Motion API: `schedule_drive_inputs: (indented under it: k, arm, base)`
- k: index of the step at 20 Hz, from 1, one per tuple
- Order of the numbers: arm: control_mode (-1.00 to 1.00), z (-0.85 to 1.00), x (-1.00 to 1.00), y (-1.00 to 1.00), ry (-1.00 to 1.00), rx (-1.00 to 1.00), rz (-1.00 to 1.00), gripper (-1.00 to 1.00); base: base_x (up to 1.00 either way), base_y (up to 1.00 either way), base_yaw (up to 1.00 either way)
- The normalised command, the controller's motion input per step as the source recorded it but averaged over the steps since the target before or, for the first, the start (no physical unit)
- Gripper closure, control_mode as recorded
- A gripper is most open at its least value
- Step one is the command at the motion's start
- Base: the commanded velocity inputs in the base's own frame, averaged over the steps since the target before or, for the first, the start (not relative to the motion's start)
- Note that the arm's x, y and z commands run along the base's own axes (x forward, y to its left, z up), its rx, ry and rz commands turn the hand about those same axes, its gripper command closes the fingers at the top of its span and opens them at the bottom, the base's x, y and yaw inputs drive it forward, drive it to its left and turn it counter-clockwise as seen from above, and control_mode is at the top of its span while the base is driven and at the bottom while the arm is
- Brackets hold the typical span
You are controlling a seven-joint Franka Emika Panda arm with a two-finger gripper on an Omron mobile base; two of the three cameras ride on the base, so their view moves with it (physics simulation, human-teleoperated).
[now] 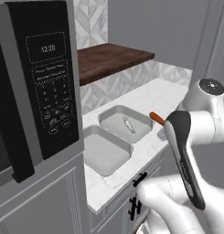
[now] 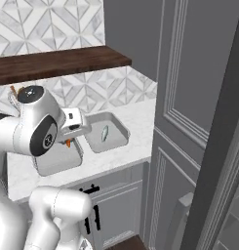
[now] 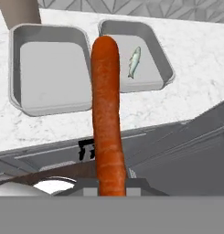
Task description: Place one carrot and one fish in each tupperware on the nearby counter, to pack two identical lunches.
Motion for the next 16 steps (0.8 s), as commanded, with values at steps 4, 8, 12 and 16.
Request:
schedule_drive_inputs:
  k: [4, 8, 12, 16]
  arm:
    - [-1.0, -0.49, 1.0, 0.0, 0.11, 0.0, 0.07, 1.0]
    - [-1.0, -0.47, 0.99, 0.0, 0.05, -0.03, -0.1, 1.0]
    - [-1.0, -0.29, 0.75, -0.01, 0.0, 0.0, -0.23, 1.0]
    - [-1.0, -0.24, 0.68, 0.0, 0.0, 0.0, -0.16, 1.0]
  base:
    - [0.0, 0.0, 0.0]
    - [0.0, 0.0, 0.0]
    - [0.0, 0.0, 0.0]
    - [0.0, 0.0, 0.0]
